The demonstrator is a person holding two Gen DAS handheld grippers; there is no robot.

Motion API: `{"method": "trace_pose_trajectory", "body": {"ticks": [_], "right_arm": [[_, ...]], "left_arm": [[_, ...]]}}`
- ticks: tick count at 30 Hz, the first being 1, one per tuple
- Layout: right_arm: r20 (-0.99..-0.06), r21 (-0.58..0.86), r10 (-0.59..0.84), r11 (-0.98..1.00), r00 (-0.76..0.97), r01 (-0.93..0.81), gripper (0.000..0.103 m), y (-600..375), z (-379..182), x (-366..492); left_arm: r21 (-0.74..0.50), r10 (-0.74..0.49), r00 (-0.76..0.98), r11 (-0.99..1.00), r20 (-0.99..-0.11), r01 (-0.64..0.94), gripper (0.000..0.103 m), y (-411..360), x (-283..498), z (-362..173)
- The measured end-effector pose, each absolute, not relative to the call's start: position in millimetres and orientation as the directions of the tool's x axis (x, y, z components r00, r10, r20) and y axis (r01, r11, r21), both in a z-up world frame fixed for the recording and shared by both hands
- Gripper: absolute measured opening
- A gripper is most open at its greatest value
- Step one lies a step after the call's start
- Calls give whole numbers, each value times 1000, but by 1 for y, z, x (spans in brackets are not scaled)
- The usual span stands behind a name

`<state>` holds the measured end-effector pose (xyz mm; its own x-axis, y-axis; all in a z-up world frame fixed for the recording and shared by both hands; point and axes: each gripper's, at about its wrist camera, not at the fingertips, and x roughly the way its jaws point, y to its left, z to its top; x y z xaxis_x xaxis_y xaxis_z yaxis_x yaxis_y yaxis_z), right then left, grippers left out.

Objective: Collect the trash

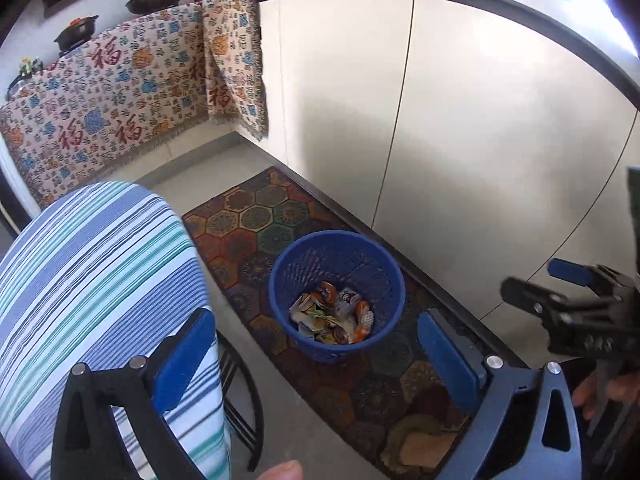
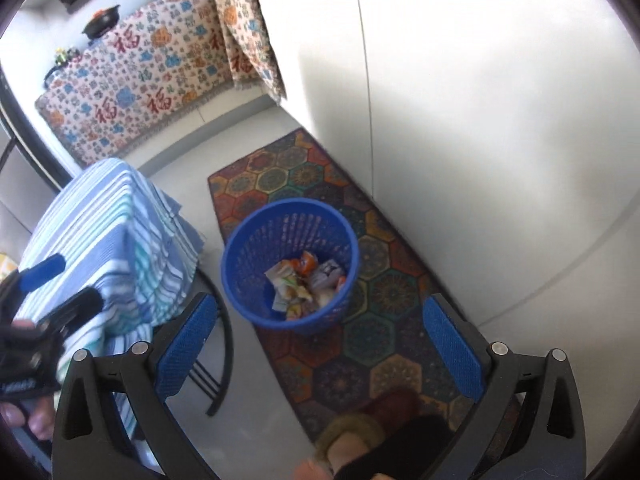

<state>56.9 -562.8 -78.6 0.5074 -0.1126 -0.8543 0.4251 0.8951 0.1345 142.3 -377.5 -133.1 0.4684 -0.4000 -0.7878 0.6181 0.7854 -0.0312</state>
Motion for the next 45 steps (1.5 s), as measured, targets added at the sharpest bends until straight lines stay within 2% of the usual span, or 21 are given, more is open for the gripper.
{"method": "trace_pose_trajectory", "body": {"ticks": [2, 8, 15, 22, 45], "right_arm": [[-852, 105, -132, 906, 507, 411, 103, -549, -69, 49], [-832, 142, -108, 907, 545, 396, 103, -529, -45, 34], [-834, 115, -122, 915, 538, 386, 103, -508, -32, 28], [-845, 97, -136, 912, 518, 399, 103, -507, -30, 19], [-855, 105, -111, 920, 507, 379, 103, -499, -29, 15]], "left_arm": [[-49, -407, 478, 799, -778, 599, 103, -371, 137, -126], [-30, -373, 514, 829, -773, 558, 103, -357, 124, -109], [-35, -378, 467, 805, -799, 593, 103, -354, 116, -103], [-61, -399, 457, 802, -795, 594, 103, -350, 115, -100], [-35, -369, 454, 806, -811, 591, 103, -354, 114, -104]]}}
